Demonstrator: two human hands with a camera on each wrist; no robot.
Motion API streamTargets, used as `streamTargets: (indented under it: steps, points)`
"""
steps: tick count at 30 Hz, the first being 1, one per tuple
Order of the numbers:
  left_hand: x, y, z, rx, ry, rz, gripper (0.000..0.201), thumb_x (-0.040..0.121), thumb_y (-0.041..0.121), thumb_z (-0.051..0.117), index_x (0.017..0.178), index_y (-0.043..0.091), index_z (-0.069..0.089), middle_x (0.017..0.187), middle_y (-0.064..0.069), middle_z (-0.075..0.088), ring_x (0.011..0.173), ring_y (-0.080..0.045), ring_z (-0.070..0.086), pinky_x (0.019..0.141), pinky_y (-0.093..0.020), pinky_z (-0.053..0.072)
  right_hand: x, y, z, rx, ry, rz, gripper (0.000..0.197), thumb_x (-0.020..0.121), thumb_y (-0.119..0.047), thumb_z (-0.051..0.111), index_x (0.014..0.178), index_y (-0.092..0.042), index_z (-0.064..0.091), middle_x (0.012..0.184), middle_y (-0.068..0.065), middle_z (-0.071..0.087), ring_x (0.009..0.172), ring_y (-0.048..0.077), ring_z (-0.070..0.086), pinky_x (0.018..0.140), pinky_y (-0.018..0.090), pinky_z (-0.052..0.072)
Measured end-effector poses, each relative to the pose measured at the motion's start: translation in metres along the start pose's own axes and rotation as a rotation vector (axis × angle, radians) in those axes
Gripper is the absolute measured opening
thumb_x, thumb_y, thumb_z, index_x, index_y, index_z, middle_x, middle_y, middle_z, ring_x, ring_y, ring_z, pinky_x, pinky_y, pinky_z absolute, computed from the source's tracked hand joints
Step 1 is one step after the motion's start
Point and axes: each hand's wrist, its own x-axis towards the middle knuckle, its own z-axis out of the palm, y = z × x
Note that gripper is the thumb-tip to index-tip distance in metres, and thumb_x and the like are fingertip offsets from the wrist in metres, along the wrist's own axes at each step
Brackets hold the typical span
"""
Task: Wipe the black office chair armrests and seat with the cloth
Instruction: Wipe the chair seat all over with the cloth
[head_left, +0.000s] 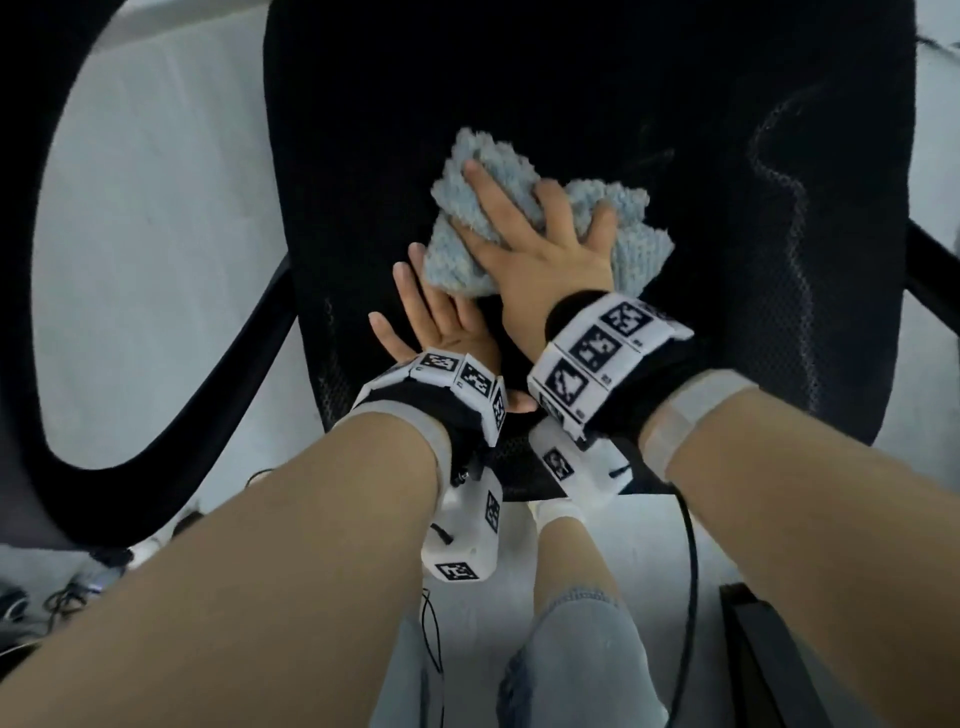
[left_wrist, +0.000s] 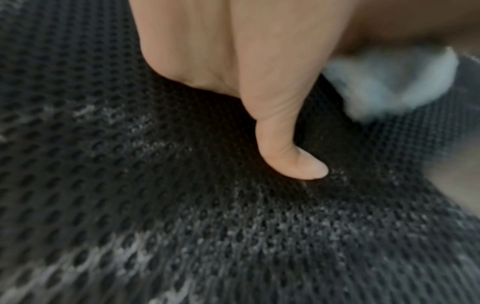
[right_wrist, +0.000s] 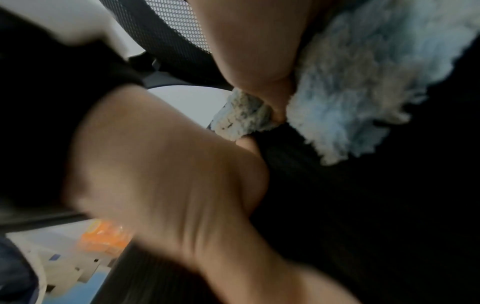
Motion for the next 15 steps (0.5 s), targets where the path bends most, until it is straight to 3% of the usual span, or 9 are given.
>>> streamTargets:
  steps: [2, 5, 8, 9, 12, 13, 15]
  points:
    - [0.000, 0.002, 0.003, -0.042, 0.064, -0.029, 0.125, 0.070, 0.054, 0.067, 0.141, 0.005, -0.024, 0.150, -0.020, -0.028, 0.139, -0.039, -0.023, 0.107, -0.064, -0.009, 0.010, -0.003, -0.006, -0.004, 0.029, -0.006, 0.061, 0.090, -0.026, 0.037, 0.142, -0.043, 0.012, 0.153, -0.013, -0.020, 0.138, 0.032, -0.001, 0.106, 0.060, 0.006]
    - [0.001, 0.002, 0.014, -0.004, 0.199, -0.039, 0.140, 0.054, 0.074, 0.062, 0.138, 0.006, -0.028, 0.152, -0.021, -0.021, 0.142, -0.036, -0.017, 0.109, -0.060, -0.011, -0.012, 0.012, 0.001, -0.035, 0.043, -0.022, 0.067, 0.087, -0.022, 0.040, 0.142, -0.045, 0.011, 0.153, -0.015, -0.018, 0.136, 0.030, 0.000, 0.106, 0.057, 0.008]
    - [0.005, -0.003, 0.018, 0.000, 0.433, -0.048, 0.142, 0.038, 0.091, 0.027, 0.145, 0.002, 0.001, 0.147, -0.024, 0.031, 0.137, -0.037, 0.031, 0.107, -0.052, -0.008, -0.056, 0.028, 0.015, -0.068, -0.055, -0.028, 0.070, 0.086, -0.020, 0.042, 0.141, -0.047, 0.008, 0.150, -0.017, -0.025, 0.131, 0.027, -0.007, 0.105, 0.056, 0.007]
    - [0.005, -0.004, 0.020, -0.014, 0.451, -0.057, 0.144, 0.034, 0.091, 0.024, 0.146, 0.003, 0.000, 0.144, -0.023, 0.037, 0.136, -0.037, 0.033, 0.106, -0.050, -0.009, -0.063, 0.030, 0.018, -0.080, -0.101, -0.011, 0.070, 0.087, -0.021, 0.042, 0.141, -0.047, 0.007, 0.149, -0.017, -0.028, 0.129, 0.026, -0.009, 0.105, 0.056, 0.007]
    - [0.007, 0.000, 0.026, -0.058, 0.388, -0.071, 0.138, 0.034, 0.086, 0.016, 0.139, 0.008, -0.026, 0.150, -0.023, 0.025, 0.142, -0.033, -0.002, 0.108, -0.053, -0.011, -0.049, 0.021, 0.014, -0.078, -0.088, 0.036, 0.067, 0.088, -0.027, 0.042, 0.141, -0.047, 0.006, 0.150, -0.016, -0.026, 0.133, 0.028, -0.005, 0.106, 0.057, 0.008]
    - [0.004, -0.002, 0.025, -0.025, 0.363, -0.082, 0.134, 0.039, 0.084, 0.016, 0.139, 0.007, -0.028, 0.152, -0.022, 0.017, 0.142, -0.033, -0.004, 0.108, -0.055, -0.010, -0.035, 0.015, 0.010, -0.058, -0.053, 0.040, 0.066, 0.088, -0.027, 0.040, 0.142, -0.046, 0.006, 0.151, -0.015, -0.024, 0.134, 0.030, -0.002, 0.106, 0.058, 0.008]
    - [0.007, -0.003, 0.026, -0.013, 0.350, -0.057, 0.121, 0.061, 0.076, 0.036, 0.141, 0.008, -0.023, 0.155, -0.023, -0.001, 0.143, -0.036, -0.003, 0.108, -0.060, -0.013, -0.003, 0.002, -0.003, -0.006, 0.012, 0.034, 0.066, 0.088, -0.023, 0.037, 0.143, -0.044, 0.006, 0.153, -0.013, -0.019, 0.137, 0.033, 0.000, 0.105, 0.060, 0.010]
